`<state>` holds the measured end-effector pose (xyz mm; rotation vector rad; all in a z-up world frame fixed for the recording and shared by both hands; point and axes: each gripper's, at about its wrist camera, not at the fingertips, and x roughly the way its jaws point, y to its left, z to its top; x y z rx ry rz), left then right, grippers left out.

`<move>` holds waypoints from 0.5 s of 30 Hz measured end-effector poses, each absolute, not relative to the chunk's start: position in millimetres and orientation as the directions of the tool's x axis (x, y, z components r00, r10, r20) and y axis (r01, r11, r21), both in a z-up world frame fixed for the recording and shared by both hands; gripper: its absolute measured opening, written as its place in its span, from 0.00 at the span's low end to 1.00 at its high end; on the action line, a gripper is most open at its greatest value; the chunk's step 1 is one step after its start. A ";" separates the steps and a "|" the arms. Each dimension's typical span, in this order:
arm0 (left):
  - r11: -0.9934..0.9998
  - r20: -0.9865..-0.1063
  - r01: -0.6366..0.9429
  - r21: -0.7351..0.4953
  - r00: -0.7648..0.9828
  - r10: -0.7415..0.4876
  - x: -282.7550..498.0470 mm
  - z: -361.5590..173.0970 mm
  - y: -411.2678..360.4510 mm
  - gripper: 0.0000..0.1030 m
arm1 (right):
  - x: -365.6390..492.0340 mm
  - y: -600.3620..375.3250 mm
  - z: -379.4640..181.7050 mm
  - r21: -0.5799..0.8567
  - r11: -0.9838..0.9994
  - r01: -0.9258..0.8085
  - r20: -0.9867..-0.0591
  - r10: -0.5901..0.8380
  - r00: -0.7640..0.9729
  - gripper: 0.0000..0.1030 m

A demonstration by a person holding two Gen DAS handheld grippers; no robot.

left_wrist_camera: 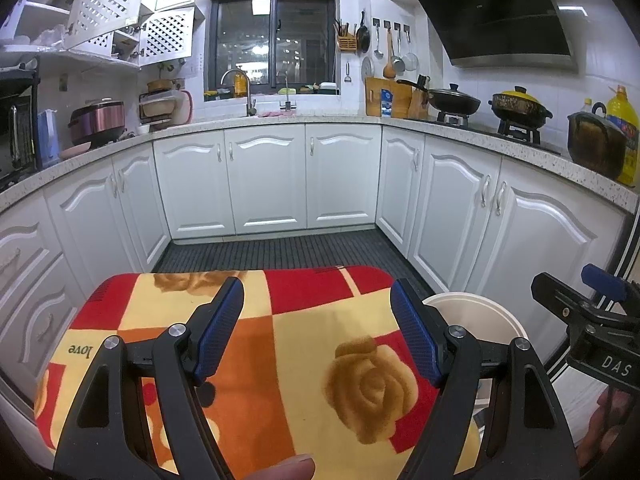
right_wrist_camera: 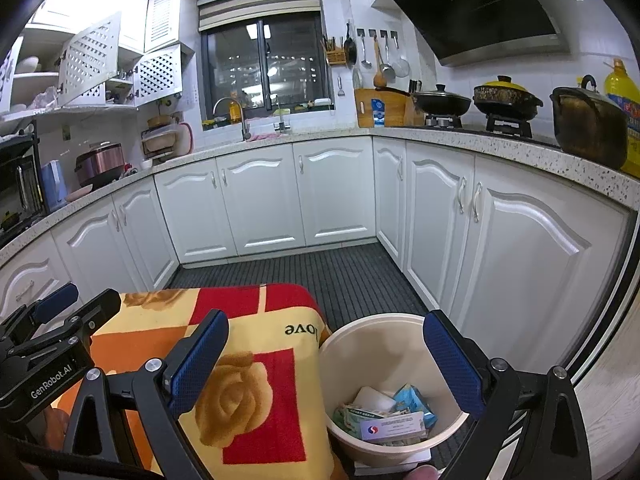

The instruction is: Collect trash

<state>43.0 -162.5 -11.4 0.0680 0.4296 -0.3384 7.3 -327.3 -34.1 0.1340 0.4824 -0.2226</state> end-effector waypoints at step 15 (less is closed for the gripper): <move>0.933 -0.429 0.360 0.009 0.844 -0.322 49.3 -18.9 -167.3 0.73 | 11.3 -332.1 -41.8 0.072 0.967 0.246 -0.499 -0.179 0.848 0.94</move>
